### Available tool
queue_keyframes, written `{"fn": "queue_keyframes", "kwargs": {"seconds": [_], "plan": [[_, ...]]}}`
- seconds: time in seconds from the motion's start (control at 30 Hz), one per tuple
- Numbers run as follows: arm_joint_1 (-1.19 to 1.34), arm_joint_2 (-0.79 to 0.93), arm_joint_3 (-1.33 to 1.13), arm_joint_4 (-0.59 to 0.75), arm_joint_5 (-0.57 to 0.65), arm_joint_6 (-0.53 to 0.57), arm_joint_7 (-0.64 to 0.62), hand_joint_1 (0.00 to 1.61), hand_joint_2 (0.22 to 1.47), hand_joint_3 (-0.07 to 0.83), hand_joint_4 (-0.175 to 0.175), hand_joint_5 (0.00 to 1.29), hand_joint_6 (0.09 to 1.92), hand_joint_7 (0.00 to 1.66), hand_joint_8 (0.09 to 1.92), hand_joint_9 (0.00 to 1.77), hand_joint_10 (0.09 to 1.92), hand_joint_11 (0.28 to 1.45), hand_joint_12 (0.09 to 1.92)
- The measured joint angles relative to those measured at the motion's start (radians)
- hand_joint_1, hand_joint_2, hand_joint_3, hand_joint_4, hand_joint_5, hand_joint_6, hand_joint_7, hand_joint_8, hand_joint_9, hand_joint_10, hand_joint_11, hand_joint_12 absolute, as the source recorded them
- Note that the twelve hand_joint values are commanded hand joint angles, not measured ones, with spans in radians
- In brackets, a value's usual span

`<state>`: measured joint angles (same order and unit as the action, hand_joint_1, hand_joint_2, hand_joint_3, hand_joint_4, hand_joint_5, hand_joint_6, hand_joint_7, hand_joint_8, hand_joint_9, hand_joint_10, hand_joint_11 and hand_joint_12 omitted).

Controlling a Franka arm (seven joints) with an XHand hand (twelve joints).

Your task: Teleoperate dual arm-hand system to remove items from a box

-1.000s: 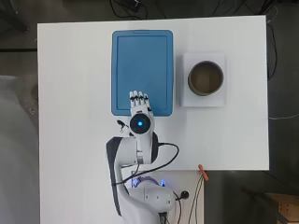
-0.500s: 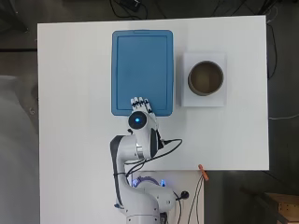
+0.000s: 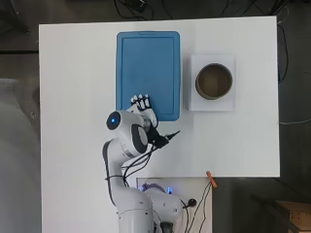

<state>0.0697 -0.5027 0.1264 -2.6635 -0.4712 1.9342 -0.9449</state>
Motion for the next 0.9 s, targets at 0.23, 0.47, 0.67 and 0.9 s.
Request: {"fn": "queue_keyframes", "kwargs": {"seconds": [0.23,0.47,0.67,0.9], "plan": [[-0.005,0.078,0.013,0.031,-0.093,-0.016,0.037,1.12,1.15,-0.013,-0.065,0.48,0.97,0.48,1.04,0.65,0.88,0.63,0.46],[0.015,0.007,-0.144,-0.008,0.140,0.154,-0.298,1.28,1.30,0.000,-0.067,0.49,1.68,0.59,1.62,0.74,1.45,0.56,0.98],[0.028,-0.030,-0.054,0.088,0.114,0.103,-0.260,1.27,1.33,0.005,-0.114,0.46,1.90,0.58,1.65,0.68,1.41,0.60,0.82],[0.032,0.016,0.029,0.158,0.114,0.009,-0.208,0.04,0.83,-0.012,-0.074,0.02,0.09,0.07,0.09,0.25,0.10,0.43,0.09]]}}
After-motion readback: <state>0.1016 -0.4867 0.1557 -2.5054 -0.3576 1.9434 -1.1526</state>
